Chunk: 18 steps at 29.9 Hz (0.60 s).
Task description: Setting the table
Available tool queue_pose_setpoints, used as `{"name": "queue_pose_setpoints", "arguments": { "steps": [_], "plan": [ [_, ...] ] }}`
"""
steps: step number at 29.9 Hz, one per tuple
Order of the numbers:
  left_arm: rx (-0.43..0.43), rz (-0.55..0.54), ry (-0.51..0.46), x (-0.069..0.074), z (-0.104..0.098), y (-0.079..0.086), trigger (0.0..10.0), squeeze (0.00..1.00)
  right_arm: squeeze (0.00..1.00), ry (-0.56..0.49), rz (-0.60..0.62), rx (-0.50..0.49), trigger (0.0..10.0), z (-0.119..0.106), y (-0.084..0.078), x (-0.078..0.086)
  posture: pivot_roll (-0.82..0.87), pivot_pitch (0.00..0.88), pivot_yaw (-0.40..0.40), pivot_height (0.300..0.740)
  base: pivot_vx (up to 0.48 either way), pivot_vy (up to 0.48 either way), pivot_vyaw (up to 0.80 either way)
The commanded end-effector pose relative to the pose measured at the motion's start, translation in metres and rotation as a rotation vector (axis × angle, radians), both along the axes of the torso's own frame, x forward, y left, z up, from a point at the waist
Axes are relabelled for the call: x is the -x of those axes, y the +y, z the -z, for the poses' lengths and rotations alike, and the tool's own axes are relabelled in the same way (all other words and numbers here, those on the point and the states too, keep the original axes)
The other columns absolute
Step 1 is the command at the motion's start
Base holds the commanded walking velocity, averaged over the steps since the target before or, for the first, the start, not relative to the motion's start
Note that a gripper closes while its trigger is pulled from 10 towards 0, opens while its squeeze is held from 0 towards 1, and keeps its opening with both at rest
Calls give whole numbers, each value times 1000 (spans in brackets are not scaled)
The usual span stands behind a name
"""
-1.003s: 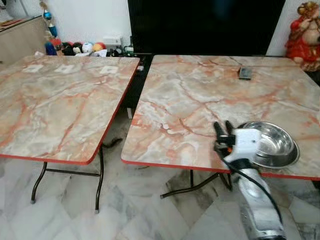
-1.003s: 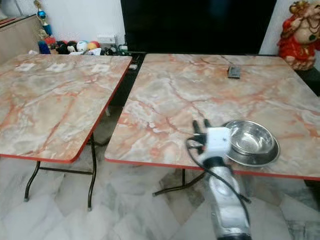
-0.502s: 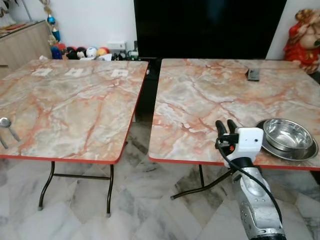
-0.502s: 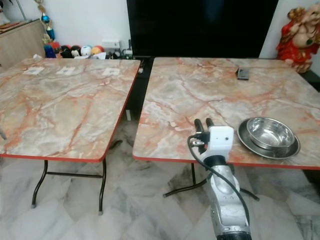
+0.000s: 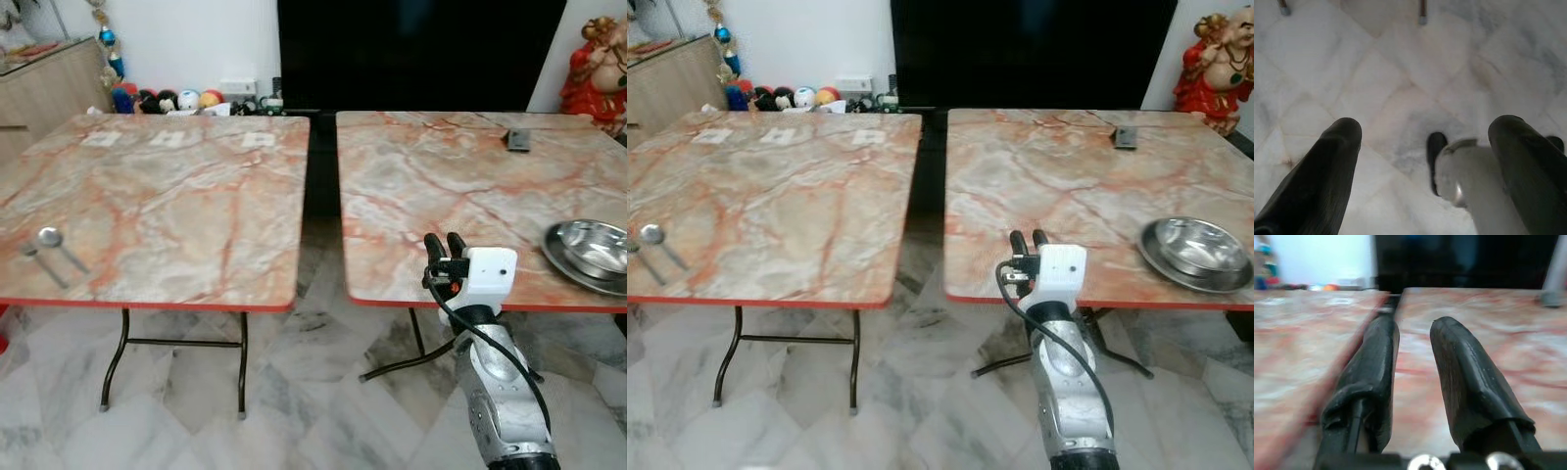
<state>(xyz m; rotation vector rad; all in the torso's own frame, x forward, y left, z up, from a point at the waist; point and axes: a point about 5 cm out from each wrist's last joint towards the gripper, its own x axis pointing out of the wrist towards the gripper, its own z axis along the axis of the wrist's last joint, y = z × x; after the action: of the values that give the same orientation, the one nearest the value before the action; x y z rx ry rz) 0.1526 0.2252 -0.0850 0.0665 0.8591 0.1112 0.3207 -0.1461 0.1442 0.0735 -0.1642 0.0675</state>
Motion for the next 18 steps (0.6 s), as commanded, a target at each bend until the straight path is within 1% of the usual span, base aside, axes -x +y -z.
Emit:
{"name": "queue_pose_setpoints", "arguments": {
  "steps": [1,7,18],
  "plan": [
    [-1,-17,3,2,0,3,10000,0,0,-20,-8,11,10000,-6,1,-3,1,33,0,740,0,480,0],
    [0,-16,-7,-1,-1,2,10000,0,0,-16,-7,13,10000,-6,2,-3,2,40,1,740,0,480,0],
    [0,-15,-4,0,-1,3,10000,0,0,-13,-3,9,10000,-5,2,-3,7,55,2,740,0,480,0]
  ]
}}
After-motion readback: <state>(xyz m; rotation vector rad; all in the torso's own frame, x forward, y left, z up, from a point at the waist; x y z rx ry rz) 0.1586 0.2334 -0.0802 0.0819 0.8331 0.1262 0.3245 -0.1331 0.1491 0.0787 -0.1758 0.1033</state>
